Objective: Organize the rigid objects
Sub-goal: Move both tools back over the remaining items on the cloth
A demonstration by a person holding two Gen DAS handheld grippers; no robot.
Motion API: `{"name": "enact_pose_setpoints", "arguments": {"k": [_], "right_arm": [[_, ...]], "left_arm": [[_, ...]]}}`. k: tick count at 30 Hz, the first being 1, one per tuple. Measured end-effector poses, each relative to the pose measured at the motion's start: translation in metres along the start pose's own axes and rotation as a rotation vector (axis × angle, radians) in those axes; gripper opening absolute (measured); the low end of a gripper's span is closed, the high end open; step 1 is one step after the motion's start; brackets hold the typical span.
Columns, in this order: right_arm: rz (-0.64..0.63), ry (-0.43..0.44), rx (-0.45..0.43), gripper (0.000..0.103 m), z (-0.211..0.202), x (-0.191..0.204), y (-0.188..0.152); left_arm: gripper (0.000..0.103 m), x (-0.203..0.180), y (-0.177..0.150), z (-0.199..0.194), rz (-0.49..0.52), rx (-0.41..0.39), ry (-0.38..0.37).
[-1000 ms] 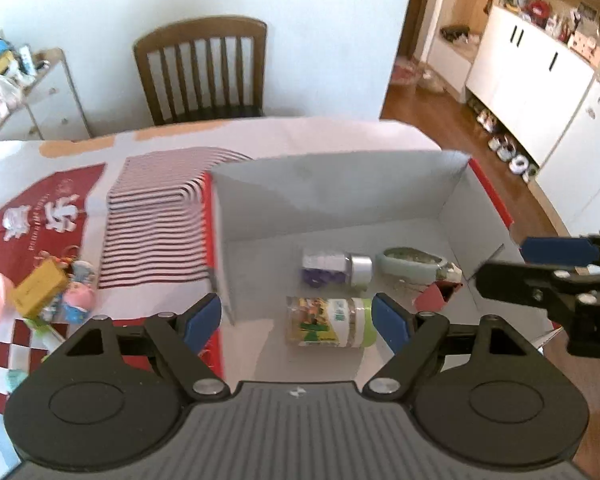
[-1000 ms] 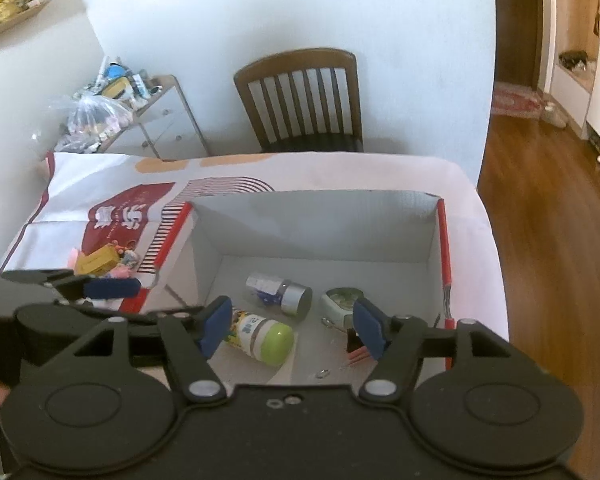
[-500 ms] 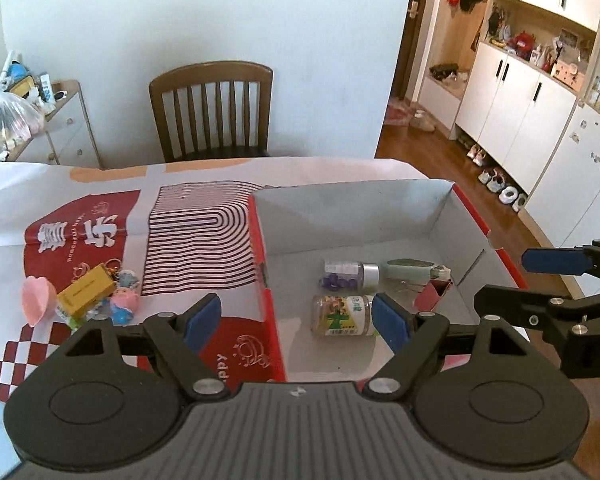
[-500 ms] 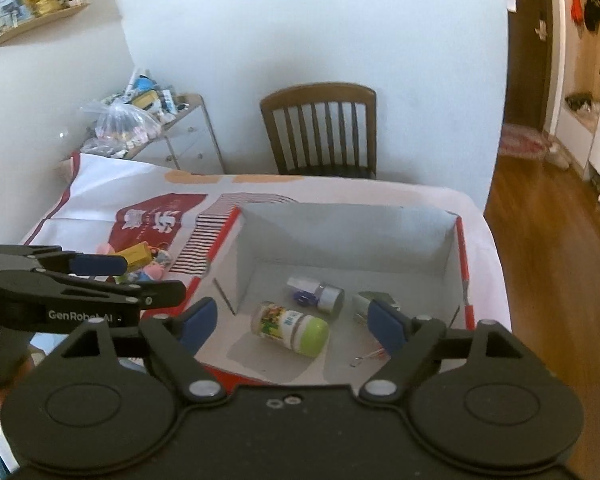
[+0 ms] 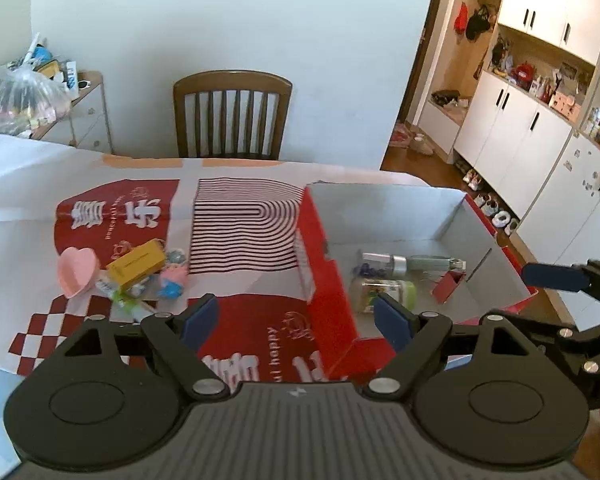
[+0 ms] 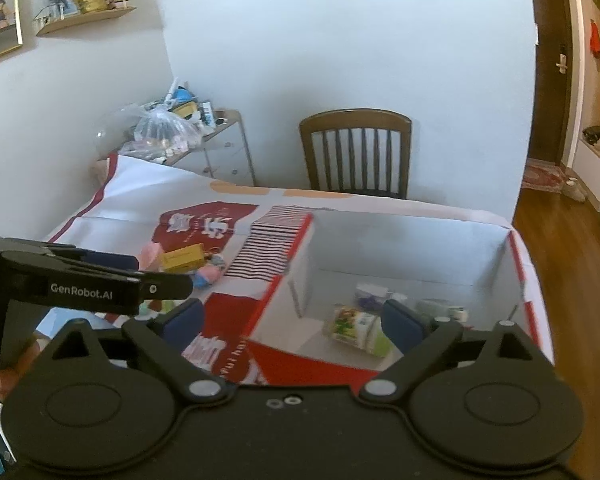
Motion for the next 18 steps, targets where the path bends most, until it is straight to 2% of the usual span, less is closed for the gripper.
{"name": "enact_pose_setpoints", "arguments": {"k": [6, 10, 18], "right_arm": [[-0.007, 0.013, 0.001, 0.101, 0.005, 0.037, -0.004], [-0.014, 0.018, 0.009, 0.101, 0.012, 0.060, -0.007], [-0.024, 0.019, 0.046, 0.101, 0.036, 0.106, -0.014]], "left_arm": [[0.087, 0.038, -0.009, -0.016, -0.016, -0.021, -0.020], [0.101, 0.065, -0.014, -0.025, -0.018, -0.039, -0.026], [0.101, 0.123, -0.025, -0.031, -0.031, -0.058, 0.003]]}}
Point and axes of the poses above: each gripper's, at about its wrist camera, not at the fingertips, and z roughly the way its jaws point, x to its left, y to its top, the point moved 4 cm from there along z, roughly the way its jaws point, and after that the axes turned 7 degrees about -y, right-handed, at the moved point
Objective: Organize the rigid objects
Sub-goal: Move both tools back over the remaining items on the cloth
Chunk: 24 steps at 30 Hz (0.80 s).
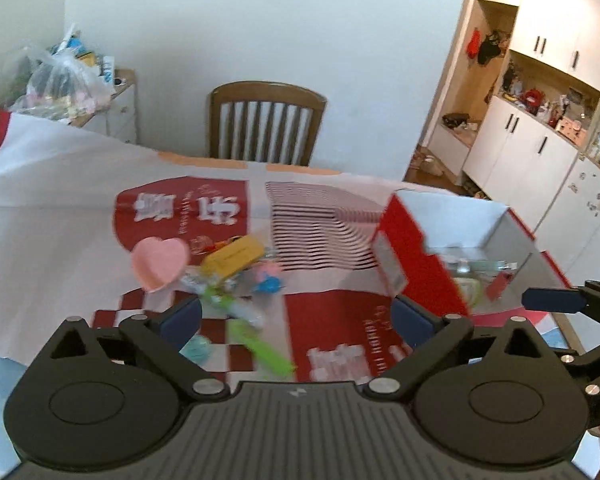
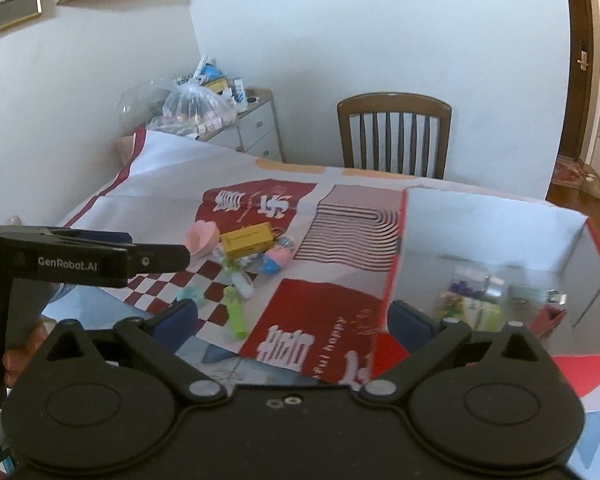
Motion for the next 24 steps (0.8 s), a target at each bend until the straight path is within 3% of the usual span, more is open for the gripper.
{"name": "enact_pose_setpoints", "arguments": {"k": [6, 11, 24], "right_arm": [[-0.007, -0.019, 0.044, 0.101, 0.027, 0.024, -0.007], [-0.053, -0.031, 0.074, 0.101, 0.049, 0.045, -0.015], [-0.185, -0.070, 0.151, 0.090, 0.110, 0.080, -0.029]], "left_arm": [[0.101, 0.044, -0.015, 0.008, -0.015, 0.027, 0.040], [0.101, 0.070, -0.031, 0.023, -0.032, 0.067, 0.014], [0.101, 0.096, -0.049, 0.061, 0.002, 0.082, 0.099]]}}
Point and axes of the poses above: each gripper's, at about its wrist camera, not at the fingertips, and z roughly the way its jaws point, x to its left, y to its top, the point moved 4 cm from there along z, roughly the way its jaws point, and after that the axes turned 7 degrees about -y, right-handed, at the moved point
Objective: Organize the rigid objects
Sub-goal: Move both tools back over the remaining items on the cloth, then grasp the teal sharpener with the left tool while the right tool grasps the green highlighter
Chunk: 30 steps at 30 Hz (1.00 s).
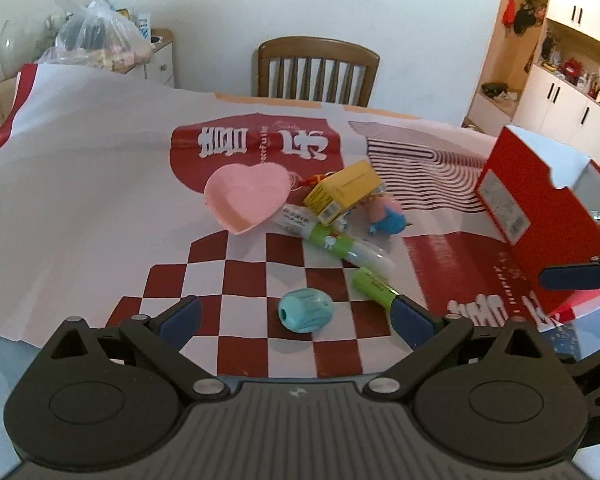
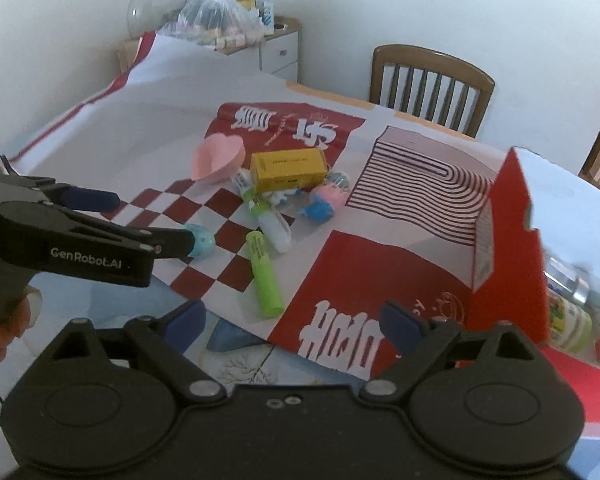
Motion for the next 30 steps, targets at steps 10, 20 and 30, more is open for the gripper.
{"name": "enact_pose_setpoints", "arguments": {"k": [10, 20, 30], "right_arm": [[-0.024, 0.011, 0.059, 0.073, 0.040, 0.008, 0.003], [-0.046, 0.042, 0.081, 0.052, 0.061, 0.016, 0.008], [-0.095, 0.051, 0.068, 0.032, 0.070, 0.025, 0.011]], "left_arm": [[0.100, 0.007, -0.005, 0.029, 0.000, 0.027, 0.014], [0.069, -0.001, -0.006, 0.041, 0.074, 0.002, 0.034], [0.049, -0.004, -0.006, 0.044, 0.068, -0.010, 0.044]]}}
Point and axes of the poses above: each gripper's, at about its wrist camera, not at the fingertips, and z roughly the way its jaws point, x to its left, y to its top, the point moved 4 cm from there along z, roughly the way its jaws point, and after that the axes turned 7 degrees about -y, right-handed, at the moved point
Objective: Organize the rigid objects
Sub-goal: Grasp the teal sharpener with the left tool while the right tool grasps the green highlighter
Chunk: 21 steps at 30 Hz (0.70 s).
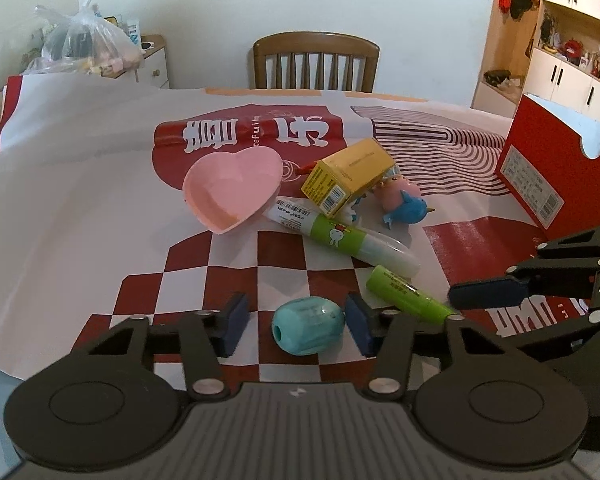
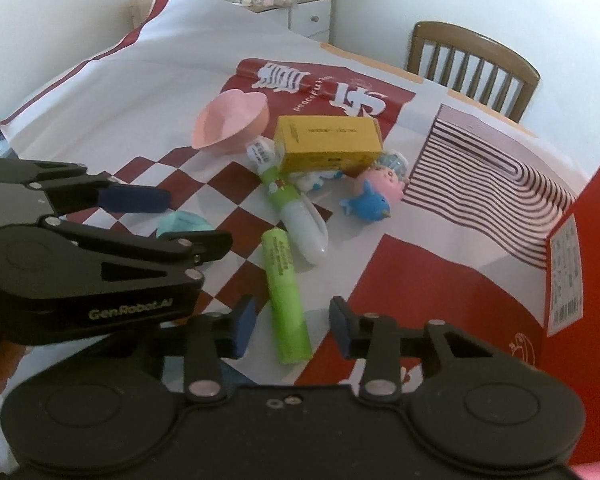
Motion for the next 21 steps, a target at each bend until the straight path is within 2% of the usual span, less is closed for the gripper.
{"name": "enact_pose_setpoints", "arguments": {"k": [8, 21], "right_arm": [[-0.003, 0.006, -0.005, 0.015, -0.002, 0.006, 0.000], [0.107, 0.002, -0.015, 0.014, -0.027, -0.002, -0.005]], "left_arm": [[0.037, -0.001, -0.001, -0.002, -0.001, 0.005, 0.021], [0.037, -0.002, -0.002, -0.013, -0.047, 0.037, -0.033]]}}
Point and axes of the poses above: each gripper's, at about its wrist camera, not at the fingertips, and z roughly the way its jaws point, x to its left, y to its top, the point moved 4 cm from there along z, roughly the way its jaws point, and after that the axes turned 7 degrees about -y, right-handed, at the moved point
